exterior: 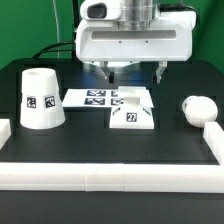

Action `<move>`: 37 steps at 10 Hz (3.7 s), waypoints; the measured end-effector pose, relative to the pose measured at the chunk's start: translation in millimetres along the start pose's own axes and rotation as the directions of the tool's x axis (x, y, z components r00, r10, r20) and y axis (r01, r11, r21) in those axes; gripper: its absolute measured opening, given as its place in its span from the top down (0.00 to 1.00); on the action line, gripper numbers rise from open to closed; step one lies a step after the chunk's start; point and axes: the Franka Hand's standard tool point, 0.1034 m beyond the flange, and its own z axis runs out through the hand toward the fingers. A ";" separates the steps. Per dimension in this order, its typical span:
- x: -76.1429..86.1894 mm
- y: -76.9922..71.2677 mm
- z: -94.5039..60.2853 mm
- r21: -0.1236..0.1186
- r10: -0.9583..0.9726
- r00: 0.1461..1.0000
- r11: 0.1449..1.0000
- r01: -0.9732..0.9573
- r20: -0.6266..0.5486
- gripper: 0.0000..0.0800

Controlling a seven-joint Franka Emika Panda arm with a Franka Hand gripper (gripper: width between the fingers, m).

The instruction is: Assemble lamp

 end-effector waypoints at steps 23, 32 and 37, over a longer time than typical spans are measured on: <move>56.9 -21.5 27.2 0.013 -0.052 0.998 0.999 0.052 -0.040 0.33; 151.4 -68.3 16.8 0.032 -0.050 0.995 0.998 0.054 -0.091 0.33; 166.4 -86.3 15.1 0.035 -0.066 0.992 0.997 0.070 -0.112 0.33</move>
Offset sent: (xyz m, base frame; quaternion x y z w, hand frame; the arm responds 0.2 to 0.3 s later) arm -0.0105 -0.0019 -0.0171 -0.0070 0.0214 -0.0266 0.9994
